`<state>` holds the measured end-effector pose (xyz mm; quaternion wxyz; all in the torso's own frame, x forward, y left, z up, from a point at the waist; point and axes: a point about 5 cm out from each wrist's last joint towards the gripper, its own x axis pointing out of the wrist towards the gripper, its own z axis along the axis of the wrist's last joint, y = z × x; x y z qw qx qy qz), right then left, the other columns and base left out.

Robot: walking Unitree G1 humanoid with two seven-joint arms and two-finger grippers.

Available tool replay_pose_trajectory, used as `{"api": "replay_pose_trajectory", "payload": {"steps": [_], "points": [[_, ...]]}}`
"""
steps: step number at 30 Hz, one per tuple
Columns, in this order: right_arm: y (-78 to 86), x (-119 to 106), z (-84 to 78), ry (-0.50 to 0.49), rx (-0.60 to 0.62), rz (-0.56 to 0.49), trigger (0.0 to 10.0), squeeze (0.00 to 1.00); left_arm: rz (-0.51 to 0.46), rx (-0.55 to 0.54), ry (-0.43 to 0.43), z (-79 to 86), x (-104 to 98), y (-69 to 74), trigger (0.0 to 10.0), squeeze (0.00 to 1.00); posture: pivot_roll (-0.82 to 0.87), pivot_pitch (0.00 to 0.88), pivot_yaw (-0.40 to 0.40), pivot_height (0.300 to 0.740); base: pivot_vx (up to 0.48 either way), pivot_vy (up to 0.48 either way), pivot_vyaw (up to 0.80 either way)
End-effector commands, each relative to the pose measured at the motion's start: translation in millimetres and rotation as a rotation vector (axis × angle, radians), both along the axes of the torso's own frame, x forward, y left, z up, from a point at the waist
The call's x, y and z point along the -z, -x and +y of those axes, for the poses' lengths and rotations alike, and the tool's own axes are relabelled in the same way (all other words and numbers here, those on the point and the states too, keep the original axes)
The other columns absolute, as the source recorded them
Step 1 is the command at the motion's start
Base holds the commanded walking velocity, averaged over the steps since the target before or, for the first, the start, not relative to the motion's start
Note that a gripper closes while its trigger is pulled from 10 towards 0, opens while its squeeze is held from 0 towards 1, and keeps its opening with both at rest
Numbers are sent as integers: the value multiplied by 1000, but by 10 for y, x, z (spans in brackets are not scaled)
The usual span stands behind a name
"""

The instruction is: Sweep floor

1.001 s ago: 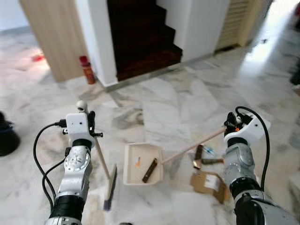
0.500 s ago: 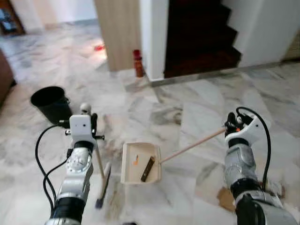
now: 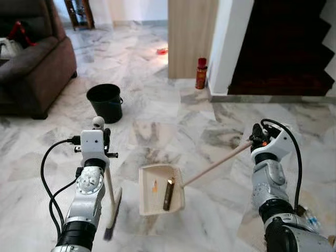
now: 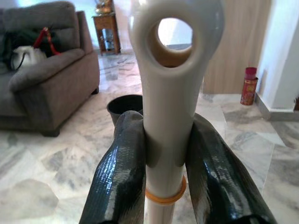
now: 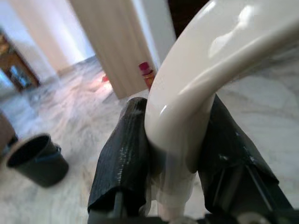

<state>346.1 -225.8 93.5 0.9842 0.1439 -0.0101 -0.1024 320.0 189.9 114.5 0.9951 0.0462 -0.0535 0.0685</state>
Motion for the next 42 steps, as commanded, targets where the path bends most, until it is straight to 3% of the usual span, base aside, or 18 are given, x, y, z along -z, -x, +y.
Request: {"api": "replay_pose_trajectory", "payload": {"steps": [1,12,29,34,38,42], "points": [[39,-61,-114,49,22,-45,10000,0,-55,15,-4,-27,-117,-38,10000,0,-27,0,-6,740,0,0,0],[127,43,-164,121,32,-3,10000,0,-42,19,-20,-17,-67,-26,10000,0,-34,0,-6,740,0,0,0],[170,-25,-182,152,50,-56,10000,0,-45,39,-22,-14,-68,-1,10000,0,-36,0,6,740,0,0,0],[271,-18,-189,211,29,-75,10000,0,-46,39,-24,7,-51,47,10000,0,-39,0,9,740,0,0,0],[312,6,-201,204,30,-77,10000,0,-41,46,-22,-8,-33,51,10000,0,-42,0,14,740,0,0,0],[254,-54,-164,193,30,-91,10000,0,-45,52,-21,-31,-51,31,10000,0,-43,0,16,740,0,0,0]]}}
